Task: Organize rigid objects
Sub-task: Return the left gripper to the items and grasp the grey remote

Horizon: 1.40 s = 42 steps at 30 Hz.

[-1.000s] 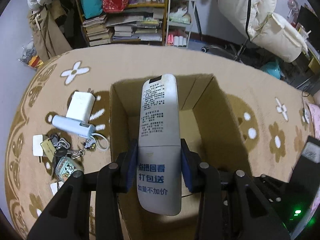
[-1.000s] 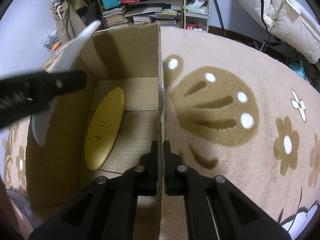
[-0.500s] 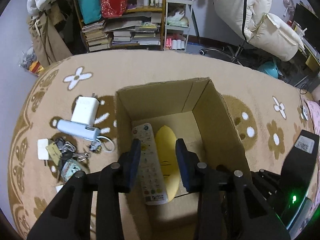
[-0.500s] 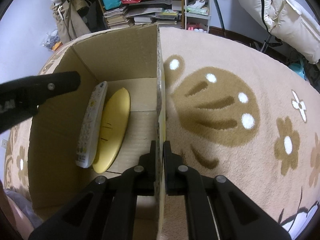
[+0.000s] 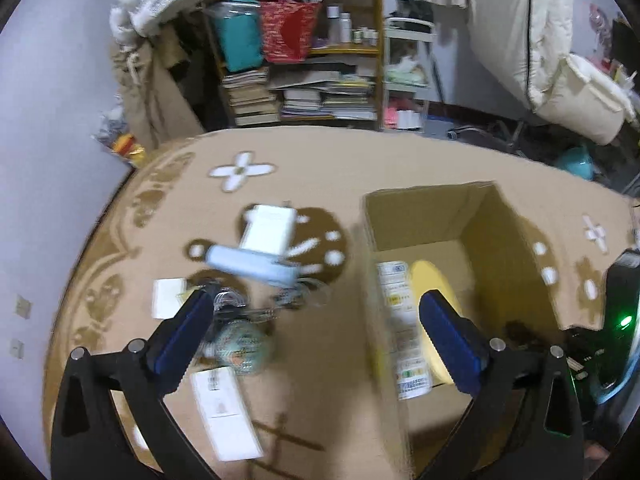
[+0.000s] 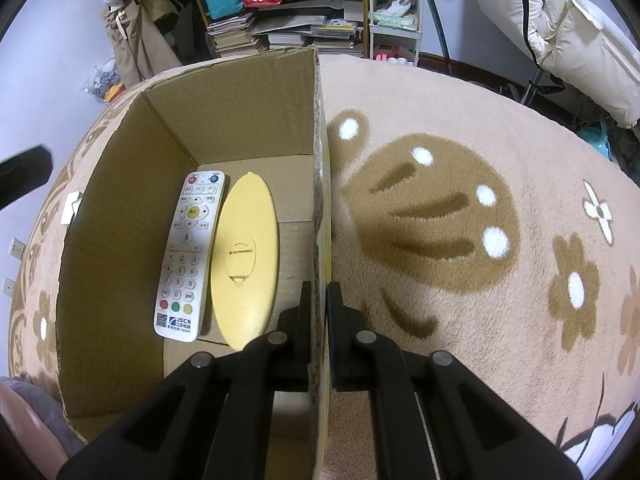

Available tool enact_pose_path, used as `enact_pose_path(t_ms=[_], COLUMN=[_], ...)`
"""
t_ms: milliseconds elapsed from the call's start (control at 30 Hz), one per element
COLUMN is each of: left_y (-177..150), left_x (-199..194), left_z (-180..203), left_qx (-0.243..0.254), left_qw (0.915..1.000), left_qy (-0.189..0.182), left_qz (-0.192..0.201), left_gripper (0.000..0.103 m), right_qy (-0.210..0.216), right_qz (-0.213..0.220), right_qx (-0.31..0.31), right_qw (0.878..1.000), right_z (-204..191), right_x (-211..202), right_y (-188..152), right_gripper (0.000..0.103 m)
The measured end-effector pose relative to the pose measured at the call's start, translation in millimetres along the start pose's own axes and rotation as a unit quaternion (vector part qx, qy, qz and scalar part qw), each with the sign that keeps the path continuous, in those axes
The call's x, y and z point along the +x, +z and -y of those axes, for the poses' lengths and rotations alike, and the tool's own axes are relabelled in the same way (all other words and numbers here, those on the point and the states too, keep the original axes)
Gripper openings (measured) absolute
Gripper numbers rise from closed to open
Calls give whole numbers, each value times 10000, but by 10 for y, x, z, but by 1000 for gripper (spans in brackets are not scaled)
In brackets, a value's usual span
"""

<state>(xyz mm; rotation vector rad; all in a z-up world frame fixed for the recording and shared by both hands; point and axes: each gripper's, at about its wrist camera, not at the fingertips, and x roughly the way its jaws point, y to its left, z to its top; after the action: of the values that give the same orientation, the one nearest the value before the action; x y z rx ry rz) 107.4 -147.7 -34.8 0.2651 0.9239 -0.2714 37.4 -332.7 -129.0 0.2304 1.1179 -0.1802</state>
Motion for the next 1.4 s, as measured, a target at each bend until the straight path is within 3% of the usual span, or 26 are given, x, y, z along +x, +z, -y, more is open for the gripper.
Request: enact_pose_path(t_ms=[100, 300, 500, 667, 967, 1133, 1200, 1300, 1400], left_y=[-72, -265, -431, -613, -835, -906, -947, -1027, -1046], left_x=[-12, 100, 237, 448, 787, 911, 997, 1119, 1139], left_z=[-173, -509, -753, -941, -1063, -1099, -1080, -1079, -1094], left_qx=[-137, -519, -997, -1374, -1585, -1878, -1870, -1944, -2006], left_qw=[9998, 9984, 9943, 9872, 9755, 9691, 9667, 9604, 9588], left_qy=[145, -30, 140, 234, 434, 189, 219, 272, 270], left_qz=[4, -231, -347, -778, -1460, -1589, -1734, -1976, -1994], left_gripper=[102, 102, 102, 100, 100, 84, 68, 56, 54], right_qy=[8, 5, 7, 7, 7, 6, 6, 1, 5], right_qz=[-2, 0, 1, -1, -1, 0, 0, -1, -1], right_qx=[5, 0, -7, -4, -7, -1, -6, -6, -6], right_qw=[10000, 10000, 10000, 10000, 10000, 10000, 10000, 10000, 10000], right_z=[10, 11, 14, 12, 7, 9, 7, 6, 5], right_x=[-2, -3, -9, -7, -7, -7, -6, -6, -7], right_y=[1, -1, 1, 0, 0, 1, 2, 2, 2], right_gripper=[7, 7, 7, 7, 7, 7, 7, 7, 7])
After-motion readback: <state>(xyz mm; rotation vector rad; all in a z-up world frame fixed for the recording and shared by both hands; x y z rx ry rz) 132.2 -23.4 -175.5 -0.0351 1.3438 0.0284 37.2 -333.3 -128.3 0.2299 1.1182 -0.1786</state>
